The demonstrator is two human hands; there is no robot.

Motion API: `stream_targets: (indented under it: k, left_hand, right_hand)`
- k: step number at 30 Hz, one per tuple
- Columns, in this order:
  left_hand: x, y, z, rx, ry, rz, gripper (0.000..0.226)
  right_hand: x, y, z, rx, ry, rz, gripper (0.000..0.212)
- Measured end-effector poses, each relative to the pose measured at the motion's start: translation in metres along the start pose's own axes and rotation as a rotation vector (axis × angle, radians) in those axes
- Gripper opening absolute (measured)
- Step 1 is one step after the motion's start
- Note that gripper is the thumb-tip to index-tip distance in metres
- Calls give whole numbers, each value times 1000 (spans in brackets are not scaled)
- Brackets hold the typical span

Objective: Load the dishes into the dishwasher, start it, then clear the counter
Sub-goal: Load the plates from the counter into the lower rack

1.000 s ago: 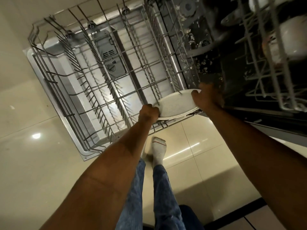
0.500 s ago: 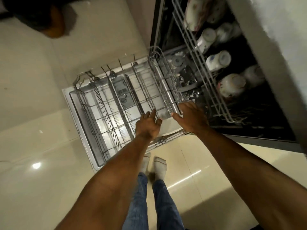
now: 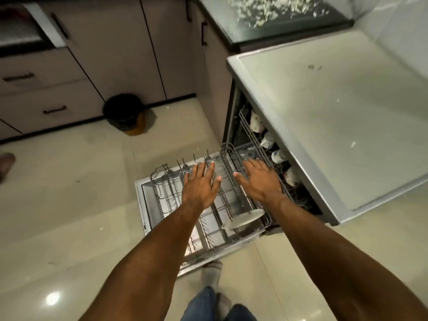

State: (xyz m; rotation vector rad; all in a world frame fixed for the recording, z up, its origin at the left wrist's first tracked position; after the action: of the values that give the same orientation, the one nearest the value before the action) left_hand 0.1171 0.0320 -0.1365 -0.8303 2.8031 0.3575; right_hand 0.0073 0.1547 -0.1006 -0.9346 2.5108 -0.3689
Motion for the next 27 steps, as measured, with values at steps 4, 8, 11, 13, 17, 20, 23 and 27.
stream_targets:
  k: [4,8,11,13,17,20,23,27]
  left_hand:
    - [-34,-14,-54,37,81,-27,61]
    - [-75,-27,-107,58,193,-61,60]
    - [-100,-45,-139,78,258,-88,60]
    - [-115,-61,-159,86,306,-108,60]
    - [-142,-101,-197,94,388,-141,59]
    - [-158,-141,-216,79,420,-170,59]
    - [-168,-184,-231,93,447,-183,59]
    - [-172,-249,-248,117,456,-177,59]
  right_hand:
    - [-20,-35,-35,14,58,-82,65]
    - [-45,-74,-65,29,121,-165,69]
    - [-62,-108,-81,21,169,-234,67]
    - [-69,-132,-88,13,190,-278,66]
    - [-80,-186,-93,13,220,-361,66]
    - [-84,-234,-87,10,240,-421,67]
    - [-80,-282,-79,10,265,-457,67]
    - [-71,-345,-61,36,284,-461,67]
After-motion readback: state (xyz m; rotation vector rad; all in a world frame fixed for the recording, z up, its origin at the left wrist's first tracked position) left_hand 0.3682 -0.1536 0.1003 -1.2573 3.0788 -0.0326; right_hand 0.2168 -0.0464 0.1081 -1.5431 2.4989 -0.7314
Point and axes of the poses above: each hand's wrist, its own x-axis towards the middle knuckle, its own z-axis out of the palm, y = z × x, the point moved 9 cm from there along x, towards the middle knuckle, and after that the axes turned 10 degrees about x, right-handed, at the moved point
